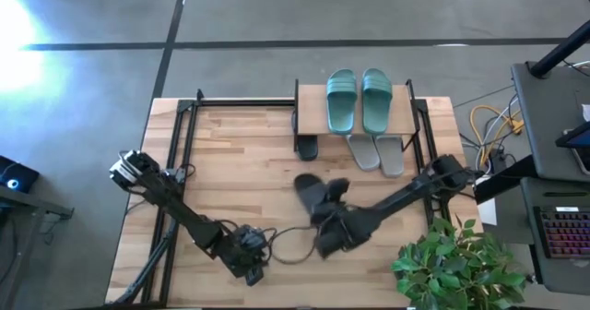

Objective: Pick and place slides into the shelf
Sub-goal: Put the black slipper under the shelf

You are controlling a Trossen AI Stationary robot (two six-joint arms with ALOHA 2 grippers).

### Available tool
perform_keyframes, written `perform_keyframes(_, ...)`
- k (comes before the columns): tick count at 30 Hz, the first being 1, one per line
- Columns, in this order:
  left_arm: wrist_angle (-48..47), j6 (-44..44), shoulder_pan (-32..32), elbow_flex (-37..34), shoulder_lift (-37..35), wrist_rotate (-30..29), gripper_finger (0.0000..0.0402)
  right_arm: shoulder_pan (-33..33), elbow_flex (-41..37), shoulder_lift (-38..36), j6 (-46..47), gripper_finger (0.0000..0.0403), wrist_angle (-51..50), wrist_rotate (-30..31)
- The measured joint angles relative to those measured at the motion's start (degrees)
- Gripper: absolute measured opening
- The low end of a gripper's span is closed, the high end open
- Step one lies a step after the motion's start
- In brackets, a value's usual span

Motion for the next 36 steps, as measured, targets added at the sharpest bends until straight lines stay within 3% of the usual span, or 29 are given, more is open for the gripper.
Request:
perform_keyframes(4, -6.32, 2.58, 1.85, -0.16, -3.73, -1.15, 0.0134, -5.90, -1.29, 0.01, 19.83, 0.0014, -15.88, -5.13)
perform_keyframes(7, -7.57, 5.99, 4.04, -0.26, -6.28, -1.19, 0.0134, -10.25, -2.90, 0.03, 25.93, 0.0014, -18.61, -6.64)
perform_keyframes(12, -7.45, 7.75, 8.29, -2.95, -10.82, -1.01, 0.0134, -17.22, -3.92, 0.03, 24.68, 0.0013, -12.18, -12.58)
perform_keyframes(16, -7.46, 7.75, 10.65, -6.17, -14.85, -1.08, 0.0134, -21.88, -4.18, 0.03, 22.86, 0.0013, -10.36, -11.98)
perform_keyframes(26, -7.76, 7.40, 11.79, -14.38, -24.47, -3.62, 0.0134, -30.70, -8.57, 0.03, 4.57, 0.0013, 3.16, -12.38)
perform_keyframes(30, -7.49, 7.38, 11.79, -16.24, -26.38, -3.62, 0.0134, -32.50, -9.52, 0.03, 3.63, 0.0014, 4.17, -12.99)
perform_keyframes(36, -7.46, 8.89, 11.79, -16.94, -26.97, -3.57, 0.0134, -33.60, -10.22, -0.08, 3.46, 0.0062, 4.46, -14.68)
